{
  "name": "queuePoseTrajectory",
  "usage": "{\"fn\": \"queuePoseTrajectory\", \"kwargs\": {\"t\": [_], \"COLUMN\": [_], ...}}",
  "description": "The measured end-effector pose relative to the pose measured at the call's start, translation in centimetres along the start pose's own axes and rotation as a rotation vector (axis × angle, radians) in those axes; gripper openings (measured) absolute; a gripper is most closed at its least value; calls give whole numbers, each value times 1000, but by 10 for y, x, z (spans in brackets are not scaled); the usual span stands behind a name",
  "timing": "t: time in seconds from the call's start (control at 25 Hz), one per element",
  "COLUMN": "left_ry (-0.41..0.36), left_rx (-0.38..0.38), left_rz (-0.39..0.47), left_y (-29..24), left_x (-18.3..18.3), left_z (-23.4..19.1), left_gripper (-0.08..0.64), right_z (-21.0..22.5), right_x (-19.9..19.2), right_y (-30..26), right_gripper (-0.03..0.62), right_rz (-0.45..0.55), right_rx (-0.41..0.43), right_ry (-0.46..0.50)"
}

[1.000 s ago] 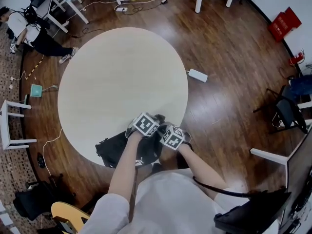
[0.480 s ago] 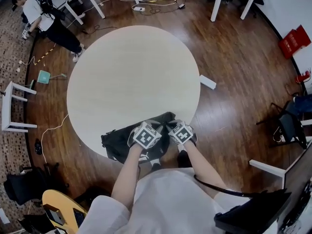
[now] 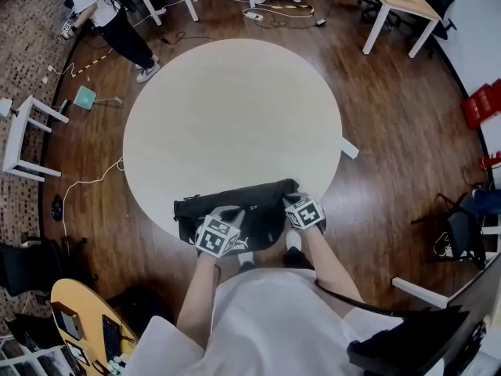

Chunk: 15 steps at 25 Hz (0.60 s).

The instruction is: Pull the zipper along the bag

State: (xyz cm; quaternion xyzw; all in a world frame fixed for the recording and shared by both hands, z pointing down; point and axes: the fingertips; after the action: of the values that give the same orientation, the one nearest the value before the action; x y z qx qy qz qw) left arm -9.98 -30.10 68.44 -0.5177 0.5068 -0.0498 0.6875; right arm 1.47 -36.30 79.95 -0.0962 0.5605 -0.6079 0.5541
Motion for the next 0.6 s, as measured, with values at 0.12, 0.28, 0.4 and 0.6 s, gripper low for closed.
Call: {"fn": "queuePoseTrajectory", "kwargs": {"t": [0.12,0.28,0.4,0.6], "left_ry": [63,113,185,235], "left_rx": [104,248,304,357], "left_rz": [4,-19,-18,-12], "left_y": [36,80,105,134], "left_x": [-35,-86,-124,-170], "left_z": [-31,-71,-97,-144], "left_gripper": [23,23,23,23], "right_z": [1,2,4,4], "right_x": [0,-1,-5,-5], "right_y": [0,-2,-2,-4], "right_gripper": [-9,-9,-9,-9], "right_rz": [-5,-19,-41,-52], "right_rx": [-24,-62,-125,-197], "right_ry": [-5,-5,-6,-22]}}
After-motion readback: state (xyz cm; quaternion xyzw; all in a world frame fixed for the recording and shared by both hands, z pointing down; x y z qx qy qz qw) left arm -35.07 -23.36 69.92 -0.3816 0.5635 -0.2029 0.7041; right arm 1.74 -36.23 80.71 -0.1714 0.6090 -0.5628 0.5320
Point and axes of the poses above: the fingertips, and each gripper's own axes: y backward along the fingers, z to its right, x out of its top, and after that the axes turned 12 degrees about -y, right-handed
